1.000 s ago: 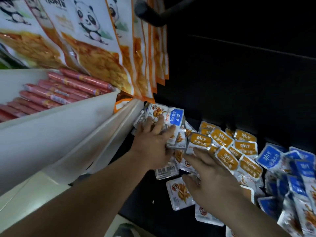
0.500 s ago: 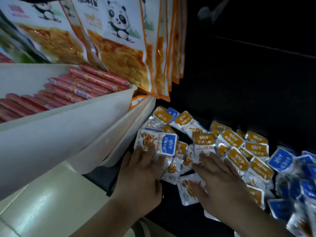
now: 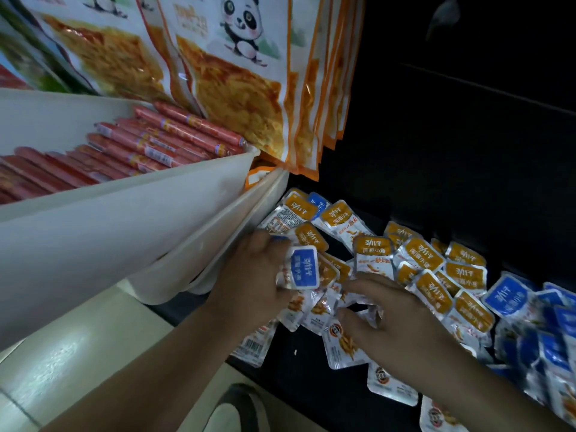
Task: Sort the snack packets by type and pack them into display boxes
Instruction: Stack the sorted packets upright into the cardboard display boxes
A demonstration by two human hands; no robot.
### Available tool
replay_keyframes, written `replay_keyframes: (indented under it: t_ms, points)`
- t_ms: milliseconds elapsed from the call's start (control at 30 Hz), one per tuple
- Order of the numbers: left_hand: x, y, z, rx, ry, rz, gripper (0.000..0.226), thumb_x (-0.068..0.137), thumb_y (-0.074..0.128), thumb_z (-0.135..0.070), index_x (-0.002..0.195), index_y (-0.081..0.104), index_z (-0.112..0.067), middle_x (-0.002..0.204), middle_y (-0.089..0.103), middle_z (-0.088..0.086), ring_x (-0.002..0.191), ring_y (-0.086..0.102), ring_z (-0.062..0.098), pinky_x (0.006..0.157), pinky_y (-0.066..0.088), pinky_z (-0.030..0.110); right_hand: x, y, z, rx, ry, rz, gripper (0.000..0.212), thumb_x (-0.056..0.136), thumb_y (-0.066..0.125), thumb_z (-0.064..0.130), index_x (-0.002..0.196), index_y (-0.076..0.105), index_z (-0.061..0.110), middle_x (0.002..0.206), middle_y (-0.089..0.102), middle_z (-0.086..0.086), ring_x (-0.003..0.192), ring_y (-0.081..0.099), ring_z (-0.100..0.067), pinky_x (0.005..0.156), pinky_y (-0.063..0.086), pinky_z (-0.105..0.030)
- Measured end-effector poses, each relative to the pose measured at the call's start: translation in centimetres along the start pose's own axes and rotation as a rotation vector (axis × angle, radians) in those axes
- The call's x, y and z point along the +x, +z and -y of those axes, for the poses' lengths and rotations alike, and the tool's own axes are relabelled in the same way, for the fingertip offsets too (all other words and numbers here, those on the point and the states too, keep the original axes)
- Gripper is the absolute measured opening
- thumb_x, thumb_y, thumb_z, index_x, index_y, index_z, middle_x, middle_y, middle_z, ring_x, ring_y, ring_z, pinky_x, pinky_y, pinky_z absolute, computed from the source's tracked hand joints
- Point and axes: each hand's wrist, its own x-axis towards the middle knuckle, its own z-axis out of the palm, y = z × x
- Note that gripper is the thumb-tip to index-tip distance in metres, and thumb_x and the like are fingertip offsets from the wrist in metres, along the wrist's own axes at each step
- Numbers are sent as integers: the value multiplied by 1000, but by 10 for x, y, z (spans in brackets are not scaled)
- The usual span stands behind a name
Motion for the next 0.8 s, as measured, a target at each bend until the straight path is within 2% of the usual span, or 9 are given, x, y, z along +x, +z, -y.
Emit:
replay_keyframes:
  t_ms: [100,200,267,367,467,533,600,733,800]
  points:
    - [-15,-15,-23,-122,-80,-178,60,75,72,-68,123,54,-37,111,48,-14,94,55,2,70,51,22,3,-6,15,307,111,-17,19,92,68,53,108,73,44,104,67,34,101,61,12,81,44,-9]
    - [-35,-19,-58,-208,-156,-134,56,74,51,-86,110,50,-44,105,48,-21,86,55,-4,67,50,17,5,-3,35,616,220,10,17,91,73,47,89,81,32,87,78,10,91,75,-12,87,61,-38]
    - [-49,-8,-73,-261,-90,-76,55,77,50,-83,119,46,-47,107,45,-24,92,53,-6,69,42,10,8,4,40,604,262,-66,10,93,73,36,89,80,30,79,76,2,79,74,-22,78,63,-44]
    - [-57,6,-65,-372,-51,-4,53,94,43,-74,138,49,-45,128,51,-25,115,51,-8,85,52,17,17,6,34,559,308,-194,9,96,70,29,89,75,29,82,77,1,74,72,-20,68,56,-34]
    - [-51,13,-30,-44,-193,-127,50,99,38,-62,134,57,-31,137,58,-7,124,57,13,93,56,33,21,-1,25,551,289,-251,7,96,72,30,102,70,33,91,75,0,81,72,-17,63,54,-26]
    - [-45,12,-14,146,-267,-72,55,96,47,-62,139,50,-27,136,59,-1,124,57,23,95,56,40,17,-1,21,592,263,-239,27,94,75,27,114,62,41,83,73,10,73,70,-15,50,48,-15]
    - [-42,15,-8,158,-278,-2,61,94,55,-61,145,44,-28,139,54,1,129,52,25,97,54,40,12,1,17,625,243,-250,32,94,76,22,113,59,42,73,73,14,67,66,-23,43,41,-9]
    - [-39,15,-6,198,-208,-65,63,80,76,-45,134,55,-22,121,56,6,114,55,28,90,52,40,6,11,7,656,269,-335,11,94,76,23,96,68,29,71,71,8,58,57,-9,43,41,-11]
    - [-40,14,-6,235,-153,-148,62,73,80,-39,128,59,-19,112,57,6,106,54,27,86,52,39,1,11,7,656,293,-317,8,93,76,24,96,71,30,82,69,13,67,61,-1,49,47,-14]
